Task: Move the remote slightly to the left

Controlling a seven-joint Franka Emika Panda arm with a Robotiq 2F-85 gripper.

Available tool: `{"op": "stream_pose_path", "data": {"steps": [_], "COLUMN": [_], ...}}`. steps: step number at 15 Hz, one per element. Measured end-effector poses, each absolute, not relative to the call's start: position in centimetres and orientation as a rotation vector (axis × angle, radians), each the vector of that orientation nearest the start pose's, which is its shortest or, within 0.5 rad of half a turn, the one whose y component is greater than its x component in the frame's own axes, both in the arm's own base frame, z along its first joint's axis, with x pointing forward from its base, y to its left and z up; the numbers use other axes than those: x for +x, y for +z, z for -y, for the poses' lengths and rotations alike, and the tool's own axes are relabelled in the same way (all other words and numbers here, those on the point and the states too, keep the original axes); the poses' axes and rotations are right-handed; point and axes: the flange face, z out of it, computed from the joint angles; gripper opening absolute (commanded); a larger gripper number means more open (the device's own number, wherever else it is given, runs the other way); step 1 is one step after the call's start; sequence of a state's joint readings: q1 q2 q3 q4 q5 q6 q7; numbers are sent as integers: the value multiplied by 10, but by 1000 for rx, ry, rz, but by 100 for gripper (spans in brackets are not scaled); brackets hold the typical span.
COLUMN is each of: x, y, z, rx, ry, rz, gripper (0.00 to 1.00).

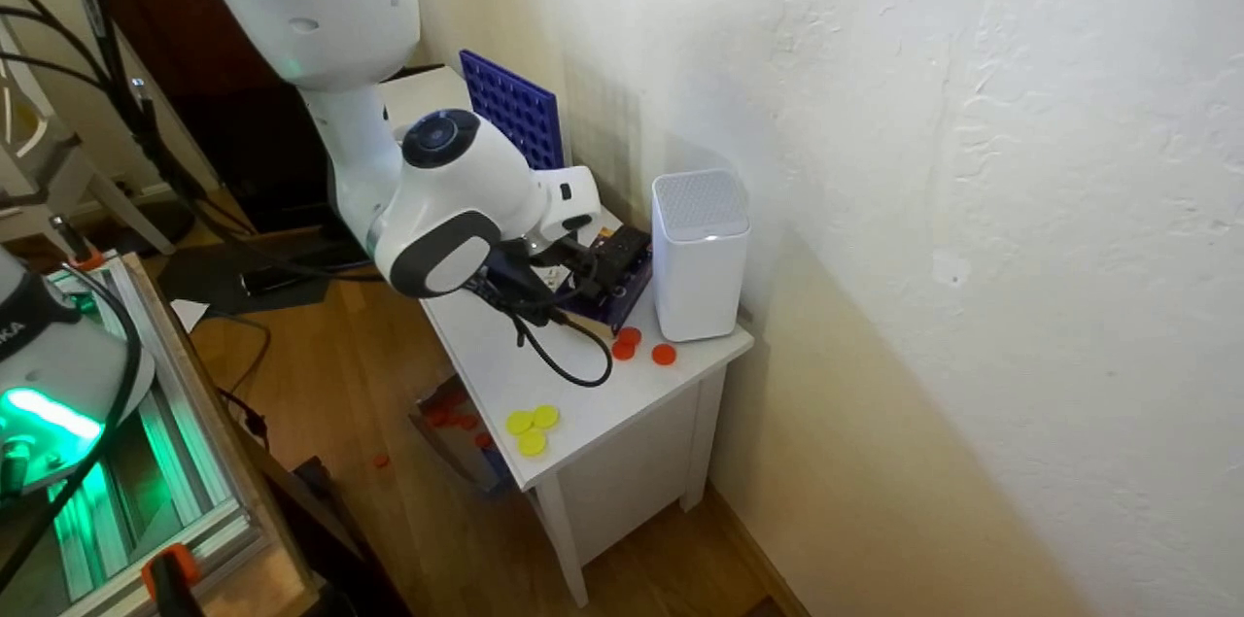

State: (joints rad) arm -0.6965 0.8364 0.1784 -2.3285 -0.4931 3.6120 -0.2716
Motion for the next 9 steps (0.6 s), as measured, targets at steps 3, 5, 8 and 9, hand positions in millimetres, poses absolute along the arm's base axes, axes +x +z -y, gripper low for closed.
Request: {"op": "stream_pose_path", "data": {"steps": [3,5,8,9], "x": [456,457,457,457], "y": [54,53,53,53], "z": [179,180,181,181], "rx": [-3008,-3016,-3020,-3020], "ry": [-819,-818,-819,-819], "rz": [250,253,248,243], "gripper": [54,40,35,35]}}
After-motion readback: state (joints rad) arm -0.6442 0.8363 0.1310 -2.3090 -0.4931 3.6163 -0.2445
